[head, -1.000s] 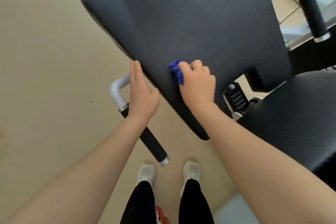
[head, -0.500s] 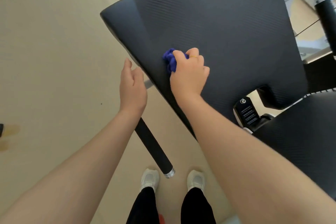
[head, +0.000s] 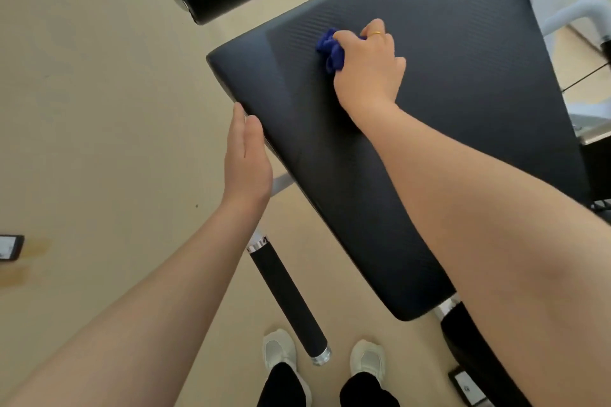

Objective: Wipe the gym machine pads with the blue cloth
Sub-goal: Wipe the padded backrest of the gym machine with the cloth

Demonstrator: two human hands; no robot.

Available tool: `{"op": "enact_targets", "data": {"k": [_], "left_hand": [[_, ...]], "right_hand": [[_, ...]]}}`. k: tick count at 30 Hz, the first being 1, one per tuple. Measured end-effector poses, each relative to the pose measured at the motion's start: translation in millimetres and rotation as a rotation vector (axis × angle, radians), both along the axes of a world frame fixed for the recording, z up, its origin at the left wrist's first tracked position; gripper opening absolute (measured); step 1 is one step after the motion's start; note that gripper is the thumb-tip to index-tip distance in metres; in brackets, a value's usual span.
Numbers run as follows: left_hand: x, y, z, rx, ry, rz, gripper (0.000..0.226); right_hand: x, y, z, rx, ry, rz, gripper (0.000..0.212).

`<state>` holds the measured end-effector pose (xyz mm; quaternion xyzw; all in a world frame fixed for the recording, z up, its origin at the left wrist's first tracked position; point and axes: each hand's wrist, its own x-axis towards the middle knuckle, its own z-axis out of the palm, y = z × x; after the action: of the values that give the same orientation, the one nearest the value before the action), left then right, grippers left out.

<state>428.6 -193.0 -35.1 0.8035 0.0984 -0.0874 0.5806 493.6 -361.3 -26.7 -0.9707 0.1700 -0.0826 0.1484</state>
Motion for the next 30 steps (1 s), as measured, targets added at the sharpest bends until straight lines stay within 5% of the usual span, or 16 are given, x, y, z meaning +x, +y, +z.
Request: {"op": "enact_targets", "data": {"k": [3, 6, 13, 23, 27, 30], "left_hand": [[1, 0, 4, -0.090, 0.043, 0.019, 0.049], [-1, 2, 12, -0.200, 0.085, 0.119, 0.048], [-15, 13, 30, -0.132, 0.167, 0.286, 0.056], [-58, 5, 4, -0.081, 0.181, 0.223, 0.062], [-70, -4, -4, -0.076, 0.140, 0.225, 0.068], [-77, 6, -5, -0.075, 0.113, 0.299, 0.058]], "right_hand": [[-2, 17, 3, -0.022, -0.043, 0.051, 0.030], [-32, 42, -1, -0.134, -0.034, 0.461, 0.031], [-101, 39, -7, -0.580, 0.239, 1.144, 0.033], [-171, 19, -26, -0.972, 0.529, 1.743, 0.016], [-114, 50, -18, -0.988, 0.218, 1.622, 0.011], [-97, 69, -16, -0.918, 0.289, 1.420, 0.018]]}}
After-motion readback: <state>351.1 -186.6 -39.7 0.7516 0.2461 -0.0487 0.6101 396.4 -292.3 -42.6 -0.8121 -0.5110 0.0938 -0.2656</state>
